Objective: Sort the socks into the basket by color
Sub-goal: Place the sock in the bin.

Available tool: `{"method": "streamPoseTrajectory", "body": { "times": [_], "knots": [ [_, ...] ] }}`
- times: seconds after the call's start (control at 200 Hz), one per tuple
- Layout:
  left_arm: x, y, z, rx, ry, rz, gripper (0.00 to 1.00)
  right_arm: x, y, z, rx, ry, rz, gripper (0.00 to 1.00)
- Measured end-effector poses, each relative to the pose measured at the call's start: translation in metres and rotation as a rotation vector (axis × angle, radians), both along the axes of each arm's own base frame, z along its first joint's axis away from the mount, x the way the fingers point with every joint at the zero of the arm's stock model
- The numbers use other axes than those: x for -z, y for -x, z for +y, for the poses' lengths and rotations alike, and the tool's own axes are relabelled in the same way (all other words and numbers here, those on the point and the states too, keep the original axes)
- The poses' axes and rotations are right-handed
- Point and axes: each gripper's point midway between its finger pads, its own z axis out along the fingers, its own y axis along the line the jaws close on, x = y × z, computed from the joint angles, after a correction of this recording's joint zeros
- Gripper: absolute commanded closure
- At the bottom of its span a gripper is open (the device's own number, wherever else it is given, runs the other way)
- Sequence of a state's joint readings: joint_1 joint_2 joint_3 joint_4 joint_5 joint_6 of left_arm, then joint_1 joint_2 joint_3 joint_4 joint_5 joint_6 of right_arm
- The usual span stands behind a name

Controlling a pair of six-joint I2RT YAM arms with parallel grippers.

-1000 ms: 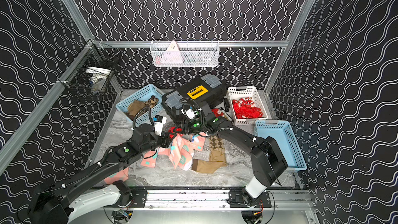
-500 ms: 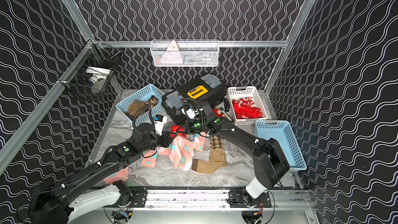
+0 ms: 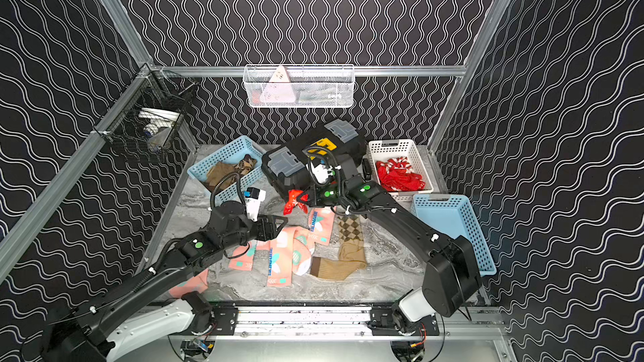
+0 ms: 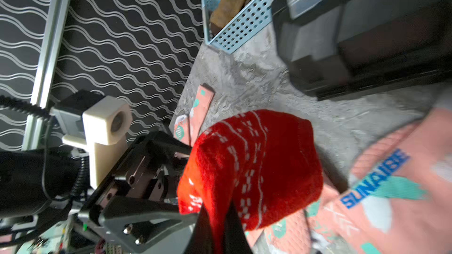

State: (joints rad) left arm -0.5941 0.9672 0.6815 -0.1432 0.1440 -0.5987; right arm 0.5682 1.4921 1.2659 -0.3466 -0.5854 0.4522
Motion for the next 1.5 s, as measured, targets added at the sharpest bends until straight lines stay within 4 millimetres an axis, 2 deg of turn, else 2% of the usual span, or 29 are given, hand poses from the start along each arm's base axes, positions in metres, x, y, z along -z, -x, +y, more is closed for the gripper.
{"method": "streamPoseTrajectory", "body": {
  "times": [0.09,0.35,0.415,0.595,0.691,0.791,0.856,0.921,0.981,1.101,1.236,1.321,1.501],
  "knots": [
    [0.003,0.000,0.002,-0.009,-0.019,0.015,0.33,-0.012,-0.023,-0.028,0.096,0.024,-0.040,1.00],
    [0.004,-0.002,0.002,-0.012,-0.032,0.027,0.34,-0.044,-0.103,-0.136,0.464,0.159,-0.182,1.00],
    [0.003,-0.003,0.001,-0.011,-0.032,0.027,0.34,-0.044,-0.123,-0.160,0.540,0.210,-0.210,1.00],
    [-0.001,-0.003,0.000,0.001,-0.043,0.012,0.34,-0.031,-0.185,-0.247,0.777,0.363,-0.232,1.00],
    [-0.001,-0.002,-0.001,0.006,-0.050,0.013,0.34,-0.024,-0.213,-0.279,0.851,0.419,-0.241,1.00],
    [0.000,-0.001,-0.001,0.011,-0.057,0.016,0.34,-0.011,-0.238,-0.297,0.880,0.466,-0.250,0.99],
    [0.003,-0.001,-0.001,0.013,-0.064,0.022,0.34,0.006,-0.254,-0.308,0.887,0.499,-0.246,0.98],
    [0.006,-0.002,-0.001,0.013,-0.069,0.029,0.34,0.031,-0.267,-0.317,0.891,0.531,-0.222,0.98],
    [0.007,-0.003,-0.002,0.015,-0.075,0.032,0.34,0.064,-0.275,-0.327,0.891,0.570,-0.179,0.98],
    [0.009,-0.004,-0.003,0.018,-0.081,0.037,0.34,0.121,-0.279,-0.341,0.880,0.626,-0.095,0.97],
    [0.011,-0.006,-0.004,0.018,-0.086,0.044,0.34,0.164,-0.281,-0.346,0.859,0.650,-0.034,0.94],
    [0.012,-0.006,-0.005,0.018,-0.088,0.046,0.34,0.176,-0.281,-0.345,0.847,0.642,-0.015,0.89],
    [0.014,-0.008,-0.006,0.019,-0.092,0.053,0.34,0.169,-0.285,-0.349,0.857,0.634,-0.026,0.64]
  ]
}}
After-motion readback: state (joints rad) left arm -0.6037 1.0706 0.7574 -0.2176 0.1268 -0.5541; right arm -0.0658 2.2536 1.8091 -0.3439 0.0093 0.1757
